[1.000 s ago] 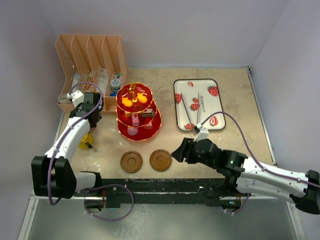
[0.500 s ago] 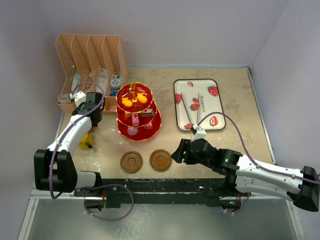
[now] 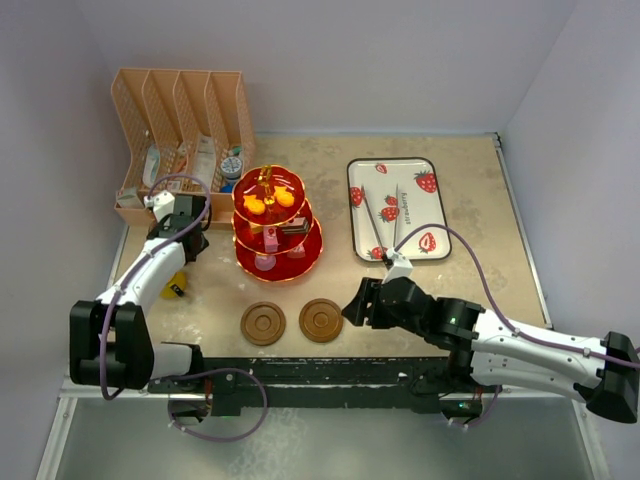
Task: Serve the afternoon tea
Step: Pick up the cup at the center of the board.
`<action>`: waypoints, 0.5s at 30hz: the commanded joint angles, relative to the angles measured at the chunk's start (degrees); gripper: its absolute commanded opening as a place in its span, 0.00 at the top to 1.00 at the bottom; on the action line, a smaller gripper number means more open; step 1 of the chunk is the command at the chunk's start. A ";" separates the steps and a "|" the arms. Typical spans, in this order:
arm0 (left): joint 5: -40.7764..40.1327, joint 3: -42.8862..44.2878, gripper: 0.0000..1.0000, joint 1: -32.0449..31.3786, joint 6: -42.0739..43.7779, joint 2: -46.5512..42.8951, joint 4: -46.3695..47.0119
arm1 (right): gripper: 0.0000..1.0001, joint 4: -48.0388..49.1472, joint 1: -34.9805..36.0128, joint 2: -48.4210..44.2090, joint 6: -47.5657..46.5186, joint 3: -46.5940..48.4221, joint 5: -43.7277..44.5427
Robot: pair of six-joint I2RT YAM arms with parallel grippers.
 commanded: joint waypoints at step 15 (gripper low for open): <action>-5.86 -2.79 0.59 0.36 -0.88 -2.14 9.61 | 0.37 0.93 -0.13 1.05 1.39 2.39 1.09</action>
